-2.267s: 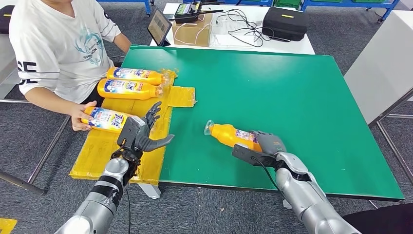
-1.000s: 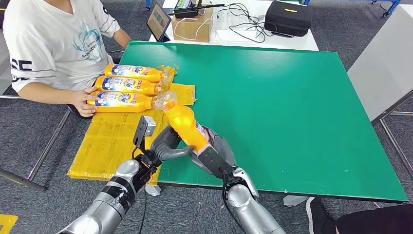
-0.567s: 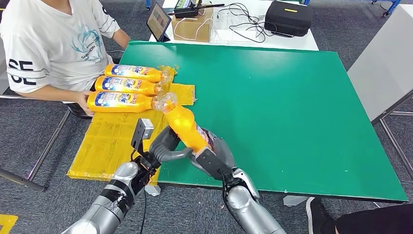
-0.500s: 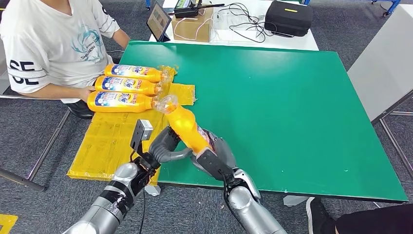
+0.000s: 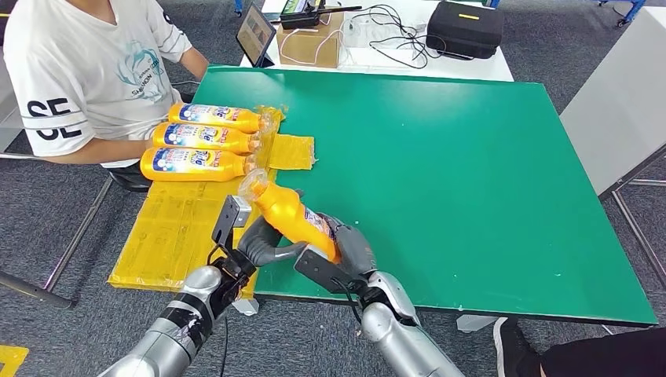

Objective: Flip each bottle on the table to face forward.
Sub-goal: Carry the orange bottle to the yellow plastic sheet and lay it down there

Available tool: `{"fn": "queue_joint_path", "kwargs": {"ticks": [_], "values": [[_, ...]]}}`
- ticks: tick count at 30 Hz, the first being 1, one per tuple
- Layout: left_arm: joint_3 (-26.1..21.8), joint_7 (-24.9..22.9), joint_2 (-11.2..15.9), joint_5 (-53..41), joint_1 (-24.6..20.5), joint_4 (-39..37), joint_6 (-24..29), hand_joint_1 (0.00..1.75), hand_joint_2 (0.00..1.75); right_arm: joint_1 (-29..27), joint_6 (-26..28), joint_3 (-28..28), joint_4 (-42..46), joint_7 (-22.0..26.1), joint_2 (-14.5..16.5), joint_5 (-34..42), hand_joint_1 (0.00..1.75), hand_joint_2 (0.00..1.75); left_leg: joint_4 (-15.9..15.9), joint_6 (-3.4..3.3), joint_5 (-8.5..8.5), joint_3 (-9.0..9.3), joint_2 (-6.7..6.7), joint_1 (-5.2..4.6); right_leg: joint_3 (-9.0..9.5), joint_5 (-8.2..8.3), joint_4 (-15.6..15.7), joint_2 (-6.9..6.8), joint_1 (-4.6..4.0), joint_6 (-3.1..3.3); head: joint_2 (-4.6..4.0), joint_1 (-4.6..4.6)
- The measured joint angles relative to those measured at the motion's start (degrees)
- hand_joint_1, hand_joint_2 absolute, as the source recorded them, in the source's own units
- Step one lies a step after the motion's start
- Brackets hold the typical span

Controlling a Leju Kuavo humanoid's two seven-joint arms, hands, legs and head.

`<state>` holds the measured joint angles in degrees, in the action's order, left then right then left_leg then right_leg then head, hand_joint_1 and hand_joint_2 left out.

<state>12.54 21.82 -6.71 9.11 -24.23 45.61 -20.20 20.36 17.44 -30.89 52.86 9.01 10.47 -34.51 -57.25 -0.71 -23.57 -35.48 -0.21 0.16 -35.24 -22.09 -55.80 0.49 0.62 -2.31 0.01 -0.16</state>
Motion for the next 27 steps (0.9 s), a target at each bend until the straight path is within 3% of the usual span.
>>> {"fn": "queue_joint_path", "kwargs": {"ticks": [5,9,13,20,27], "values": [[-0.53,0.0,0.09,-0.39,-0.85,-1.82,-0.32,0.0,1.75,1.41,-0.01,-1.58,-1.95,-0.73,0.97,-0.92,1.75,1.75,0.0,0.0,0.0,-0.01,-0.02,0.0,0.0,0.0,0.0,-0.01,0.0,0.0,0.0,0.01],[-0.95,-0.68,0.09,-0.01,-1.29,-2.63,-0.39,0.0,1.75,2.16,-0.07,-2.07,-3.08,-0.82,1.57,-0.92,1.47,1.75,0.0,0.0,0.0,-0.01,-0.01,0.0,0.0,0.0,0.0,-0.01,0.0,0.0,0.0,0.01],[-1.45,-0.68,0.08,0.6,-1.33,-3.03,-0.68,1.75,1.75,2.62,0.08,-2.51,-3.88,-0.84,2.14,-0.46,0.0,1.75,0.0,0.0,0.0,-0.02,-0.02,0.0,-0.01,0.0,0.0,-0.02,0.0,0.0,0.01,0.01],[-1.56,-0.68,-0.02,2.26,-1.26,-3.07,-1.46,1.75,1.75,2.76,0.26,-2.87,-4.09,0.13,2.92,1.74,0.0,1.75,0.0,0.0,0.0,-0.02,-0.01,0.0,-0.04,0.0,0.0,-0.01,0.0,0.0,-0.01,0.01],[-3.86,-1.27,-0.61,9.92,0.27,-0.4,-2.82,1.75,1.75,2.74,0.75,-2.51,-3.84,2.3,2.92,4.93,0.0,1.75,-0.01,0.0,0.0,-0.02,0.0,0.0,-0.04,0.0,0.0,-0.01,0.0,0.0,-0.01,0.01]]}}
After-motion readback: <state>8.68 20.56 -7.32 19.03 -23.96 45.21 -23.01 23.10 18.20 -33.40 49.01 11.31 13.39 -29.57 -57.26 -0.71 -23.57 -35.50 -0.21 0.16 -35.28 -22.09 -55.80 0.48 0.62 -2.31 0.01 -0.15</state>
